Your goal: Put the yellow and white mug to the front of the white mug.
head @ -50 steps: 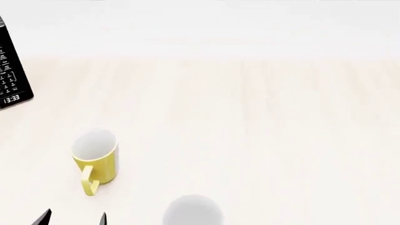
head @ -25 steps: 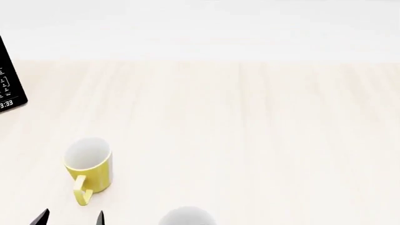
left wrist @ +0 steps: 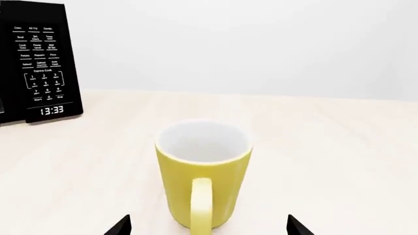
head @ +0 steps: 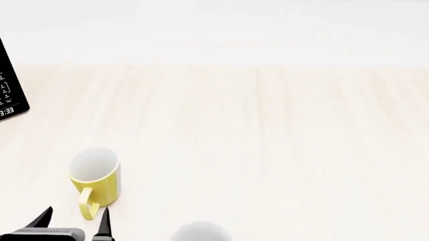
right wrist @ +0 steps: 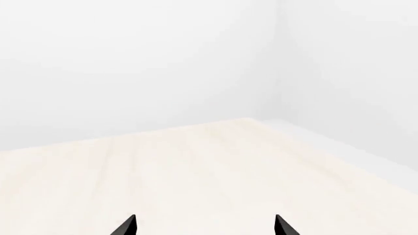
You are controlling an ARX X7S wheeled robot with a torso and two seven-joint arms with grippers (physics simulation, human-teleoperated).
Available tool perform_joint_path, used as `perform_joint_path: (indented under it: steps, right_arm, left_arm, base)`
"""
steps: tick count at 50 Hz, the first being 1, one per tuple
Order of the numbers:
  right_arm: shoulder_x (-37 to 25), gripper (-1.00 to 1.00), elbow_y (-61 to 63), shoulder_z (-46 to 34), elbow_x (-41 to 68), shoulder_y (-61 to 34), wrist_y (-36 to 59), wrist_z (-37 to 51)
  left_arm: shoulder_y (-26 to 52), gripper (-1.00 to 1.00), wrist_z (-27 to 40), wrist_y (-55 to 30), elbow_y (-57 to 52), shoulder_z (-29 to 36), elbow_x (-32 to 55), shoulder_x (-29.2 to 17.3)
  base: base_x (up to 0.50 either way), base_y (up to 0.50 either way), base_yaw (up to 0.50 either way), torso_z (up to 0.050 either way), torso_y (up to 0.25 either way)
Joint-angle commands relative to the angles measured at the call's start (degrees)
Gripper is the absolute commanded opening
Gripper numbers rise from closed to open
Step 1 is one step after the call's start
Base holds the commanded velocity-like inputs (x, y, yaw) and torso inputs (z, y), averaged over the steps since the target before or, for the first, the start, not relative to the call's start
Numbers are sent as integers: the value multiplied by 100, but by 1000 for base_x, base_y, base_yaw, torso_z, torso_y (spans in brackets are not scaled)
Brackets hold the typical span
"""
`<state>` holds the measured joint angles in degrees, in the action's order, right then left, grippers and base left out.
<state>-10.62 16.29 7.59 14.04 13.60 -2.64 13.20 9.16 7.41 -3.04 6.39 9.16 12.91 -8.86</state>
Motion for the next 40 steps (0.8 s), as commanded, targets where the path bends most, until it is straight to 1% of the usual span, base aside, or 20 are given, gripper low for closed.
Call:
perform_joint_path:
  steps: [1,7,8,12,13,28,40]
  right_arm:
    - [-35,100,-9,-43,33,-5,-7,29]
    - [-57,100,25,-47,54,19,3,56]
    - [-58,100,27,-44,56,19,2,65]
    - [-66,100,27,-56,63,19,1,81]
    - [-63,100,3,-62,54,32,-29,79]
    - [-104,100,19,-97,86,52,-54,122]
    - [-131,100,-6,-125,107,50,-73,157]
  left_arm:
    - [538,100,17,8,848,50,-74,9]
    - [687,100,103,-24,1088,79,-152,1]
    - [901,100,129,-47,1536,105,-221,32]
    - [991,100,153,9,1792,144,-276,42]
    - [951,100,289,7,1665,205,-432,17]
    - [963,100,357,53,1713,277,-452,1]
    - [1004,100,435,-160,1580,396,-437,89]
  base:
    - [0,0,0,0,0]
    - [0,0,0,0,0]
    - [0,0,0,0,0]
    - [0,0,0,0,0]
    - [0,0,0,0,0]
    - [0,0,0,0,0]
    - [0,0,0,0,0]
